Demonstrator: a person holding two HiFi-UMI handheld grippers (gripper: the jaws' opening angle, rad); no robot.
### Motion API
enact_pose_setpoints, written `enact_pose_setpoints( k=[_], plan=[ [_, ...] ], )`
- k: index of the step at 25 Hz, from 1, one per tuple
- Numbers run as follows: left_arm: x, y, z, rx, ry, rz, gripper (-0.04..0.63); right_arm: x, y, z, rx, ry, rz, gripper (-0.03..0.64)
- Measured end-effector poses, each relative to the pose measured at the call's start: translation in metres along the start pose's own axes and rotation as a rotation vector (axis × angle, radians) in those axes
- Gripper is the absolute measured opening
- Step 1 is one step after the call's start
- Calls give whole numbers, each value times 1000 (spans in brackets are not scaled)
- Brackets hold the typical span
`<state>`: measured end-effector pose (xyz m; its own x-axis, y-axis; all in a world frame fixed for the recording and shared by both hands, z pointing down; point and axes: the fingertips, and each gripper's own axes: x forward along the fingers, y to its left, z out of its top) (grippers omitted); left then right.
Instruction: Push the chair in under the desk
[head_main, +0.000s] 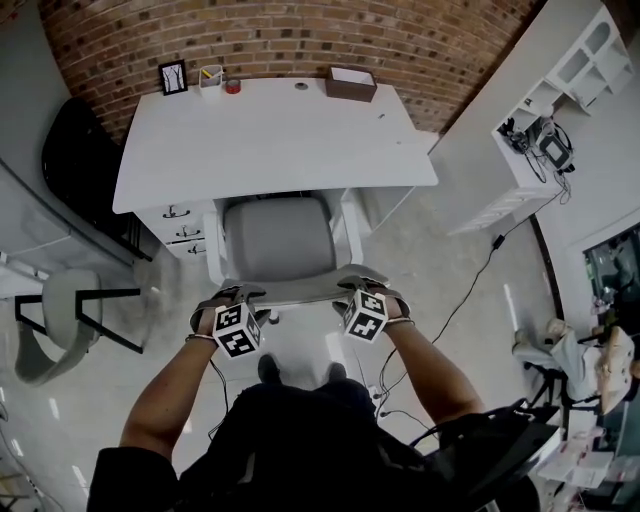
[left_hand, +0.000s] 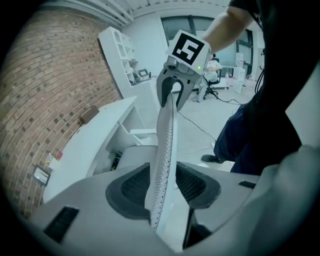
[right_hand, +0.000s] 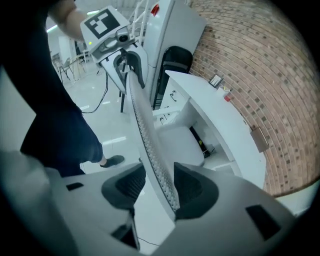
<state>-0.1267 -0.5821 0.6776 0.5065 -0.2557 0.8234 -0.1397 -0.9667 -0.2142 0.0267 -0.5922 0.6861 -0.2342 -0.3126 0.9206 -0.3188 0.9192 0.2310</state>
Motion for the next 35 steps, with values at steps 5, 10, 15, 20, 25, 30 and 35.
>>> enact_pose_setpoints(
  k=[5, 10, 15, 20, 25, 30, 35],
  plan=[
    [-20, 4, 8, -105, -52, 39, 166, -24, -8, -8, 166, -96, 48, 186],
    [-33, 6, 21, -266, -99, 108, 164, -53, -27, -15, 271, -208, 25, 152],
    [-73, 34, 59, -463, -303, 281, 97, -99, -65, 0, 479, -423, -12, 125],
    [-119, 61, 93, -668, -510, 453, 11, -145, -101, 10, 574, -594, -114, 96],
    [-158, 71, 125, -806, -702, 567, 8, -185, -128, 13, 636, -727, -223, 40],
    [-180, 78, 135, -838, -709, 661, 8, -221, -142, 13, 716, -802, -311, 9],
    [-197, 81, 145, -782, -680, 737, 8, -244, -151, 19, 692, -884, -366, 9]
  ],
)
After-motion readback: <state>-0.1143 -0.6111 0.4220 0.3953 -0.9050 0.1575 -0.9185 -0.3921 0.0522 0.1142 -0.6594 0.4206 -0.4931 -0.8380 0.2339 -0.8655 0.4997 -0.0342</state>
